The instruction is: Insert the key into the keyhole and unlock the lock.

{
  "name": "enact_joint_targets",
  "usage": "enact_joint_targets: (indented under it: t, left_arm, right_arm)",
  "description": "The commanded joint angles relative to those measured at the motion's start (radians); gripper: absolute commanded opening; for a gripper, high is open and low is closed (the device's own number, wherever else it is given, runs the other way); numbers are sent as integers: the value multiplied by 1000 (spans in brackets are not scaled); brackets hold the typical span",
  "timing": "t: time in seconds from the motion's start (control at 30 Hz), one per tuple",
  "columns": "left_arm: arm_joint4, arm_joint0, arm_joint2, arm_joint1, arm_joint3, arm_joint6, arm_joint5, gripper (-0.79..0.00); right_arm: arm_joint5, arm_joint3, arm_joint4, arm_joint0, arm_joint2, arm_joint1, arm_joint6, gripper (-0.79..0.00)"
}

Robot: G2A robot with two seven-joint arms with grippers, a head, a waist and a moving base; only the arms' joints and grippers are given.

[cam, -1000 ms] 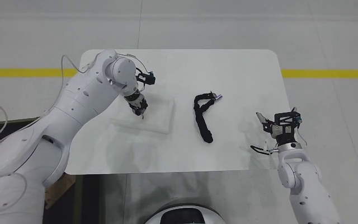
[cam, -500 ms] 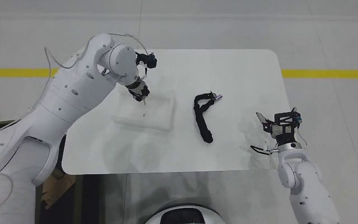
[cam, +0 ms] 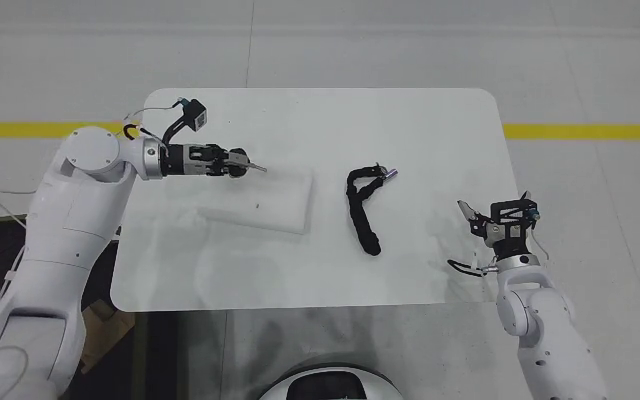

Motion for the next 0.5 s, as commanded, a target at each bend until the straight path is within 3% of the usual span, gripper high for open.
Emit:
enact_joint_targets:
  t: [0.0, 0.2, 0.27, 0.33, 0.47]
  left_arm:
    - [-3, 1, 3, -1, 0, -4, -1, -785]
    - [-3, 1, 3, -1, 0, -4, -1, -785]
    - [-3, 1, 3, -1, 0, -4, -1, -785]
    - [-3, 1, 3, -1, 0, -4, -1, -785]
    - [-3, 1, 3, -1, 0, -4, -1, -785]
  right_arm:
    - [0, 0, 0, 0, 0, 0, 0, 0]
    - [0, 0, 0, 0, 0, 0, 0, 0]
    - [-58, -30, 72, -18, -7, -1, 34, 0]
    - [-158, -103, 285, 5, 5, -2, 196, 0]
    - [-103, -158, 643, 114, -15, -6, 533, 0]
